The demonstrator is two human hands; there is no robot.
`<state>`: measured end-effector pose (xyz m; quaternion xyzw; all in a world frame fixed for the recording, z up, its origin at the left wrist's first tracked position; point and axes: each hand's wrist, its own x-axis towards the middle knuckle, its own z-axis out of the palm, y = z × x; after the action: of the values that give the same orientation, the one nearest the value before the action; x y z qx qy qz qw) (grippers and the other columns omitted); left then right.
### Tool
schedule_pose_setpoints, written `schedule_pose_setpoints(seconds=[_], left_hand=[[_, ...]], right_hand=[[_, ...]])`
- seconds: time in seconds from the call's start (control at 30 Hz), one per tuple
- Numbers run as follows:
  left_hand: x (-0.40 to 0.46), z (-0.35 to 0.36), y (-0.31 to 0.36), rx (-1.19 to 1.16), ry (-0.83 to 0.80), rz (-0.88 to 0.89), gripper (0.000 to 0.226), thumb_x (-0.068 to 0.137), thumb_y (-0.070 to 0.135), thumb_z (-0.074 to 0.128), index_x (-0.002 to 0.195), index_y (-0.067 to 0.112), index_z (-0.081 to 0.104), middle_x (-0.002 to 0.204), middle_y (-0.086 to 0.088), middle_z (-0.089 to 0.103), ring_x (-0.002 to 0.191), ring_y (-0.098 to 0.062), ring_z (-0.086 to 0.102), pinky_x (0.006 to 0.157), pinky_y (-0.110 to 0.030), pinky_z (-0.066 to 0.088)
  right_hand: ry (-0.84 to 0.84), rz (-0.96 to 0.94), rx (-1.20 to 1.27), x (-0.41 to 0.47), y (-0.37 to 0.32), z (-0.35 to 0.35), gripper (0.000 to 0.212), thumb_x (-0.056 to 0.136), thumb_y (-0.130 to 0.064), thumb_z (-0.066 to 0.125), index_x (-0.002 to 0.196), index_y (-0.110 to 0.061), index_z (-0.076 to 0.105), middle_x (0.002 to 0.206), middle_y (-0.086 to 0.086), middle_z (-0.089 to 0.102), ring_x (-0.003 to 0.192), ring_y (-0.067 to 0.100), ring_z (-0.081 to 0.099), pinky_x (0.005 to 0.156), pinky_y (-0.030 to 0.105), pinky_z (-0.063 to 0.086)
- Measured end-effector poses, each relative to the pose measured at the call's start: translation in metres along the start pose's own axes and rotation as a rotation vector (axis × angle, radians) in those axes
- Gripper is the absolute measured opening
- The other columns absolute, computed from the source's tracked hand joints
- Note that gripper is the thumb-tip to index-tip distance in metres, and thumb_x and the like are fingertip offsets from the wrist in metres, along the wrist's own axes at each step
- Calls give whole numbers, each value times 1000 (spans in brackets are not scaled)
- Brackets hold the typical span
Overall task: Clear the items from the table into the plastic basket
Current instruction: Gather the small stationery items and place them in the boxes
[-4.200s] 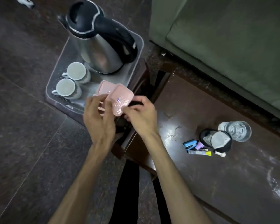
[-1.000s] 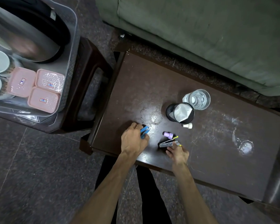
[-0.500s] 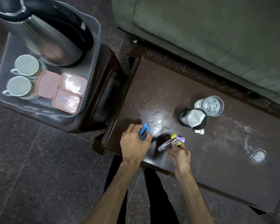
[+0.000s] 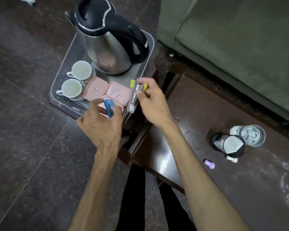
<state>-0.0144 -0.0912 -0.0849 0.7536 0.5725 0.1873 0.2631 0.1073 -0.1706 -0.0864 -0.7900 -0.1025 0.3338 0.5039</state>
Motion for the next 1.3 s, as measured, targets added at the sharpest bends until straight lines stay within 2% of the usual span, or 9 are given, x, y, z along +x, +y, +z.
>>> schedule_pose_setpoints(seconds=[0.1,0.17,0.27,0.37,0.53,0.73,0.93,1.07,1.3], left_hand=[[15,0,-10,76,-52,13,51,82,39,66,129,19,63,83,-1,72,86,-25,66,98,-41,34],[21,4,-14,143,-92,10,49,86,41,63,130,21,63,89,-6,76,91,-28,67,99,-43,35],[26,13,-17,256,-146,23,32,90,43,57,109,20,71,86,-11,76,88,-33,67,94,-45,35],[25,20,-19,304,-164,47,30,90,45,60,95,17,70,77,-11,74,81,-36,65,89,-45,32],[22,18,-27,306,-195,71,36,85,53,54,90,20,67,76,-3,73,84,-31,65,91,-43,30],[27,16,-32,294,-212,96,32,83,48,66,101,21,69,82,-2,75,91,-32,68,91,-45,32],[20,12,-27,313,-145,48,54,82,48,72,123,14,68,114,-17,70,116,-37,59,96,-47,35],[-3,9,-21,172,-10,135,39,83,31,71,116,10,70,103,-17,66,104,-40,58,87,-46,36],[-80,34,-9,-56,-99,325,14,83,14,70,96,13,68,84,-3,57,83,-30,57,82,-43,37]], right_hand=[[-92,-96,-370,25,-30,24,36,97,-14,55,130,-24,61,100,9,76,102,34,69,91,42,52],[-175,-152,-618,36,-40,38,40,93,-13,55,132,-21,61,113,12,76,114,37,67,96,42,48],[-328,-203,-909,46,-48,55,39,94,-19,56,133,-26,61,125,6,74,124,33,63,103,42,39],[-421,-255,-1032,51,-48,67,35,96,-23,57,130,-29,64,127,1,71,121,31,63,100,40,39],[-317,-280,-912,49,-45,74,43,88,-10,67,126,-30,72,124,9,60,113,33,62,87,36,49],[-224,-312,-718,36,-23,61,38,89,-6,64,122,-22,78,119,8,62,113,29,63,93,33,49],[199,-360,-390,-12,14,30,18,84,-1,69,95,-9,80,96,5,71,84,25,68,79,38,57],[347,-162,-388,-61,64,-7,17,84,-5,72,93,-17,79,91,-6,70,75,10,65,69,31,56],[392,374,-639,-155,164,-73,23,84,-18,74,106,-25,77,110,-3,72,87,24,72,74,37,59]])
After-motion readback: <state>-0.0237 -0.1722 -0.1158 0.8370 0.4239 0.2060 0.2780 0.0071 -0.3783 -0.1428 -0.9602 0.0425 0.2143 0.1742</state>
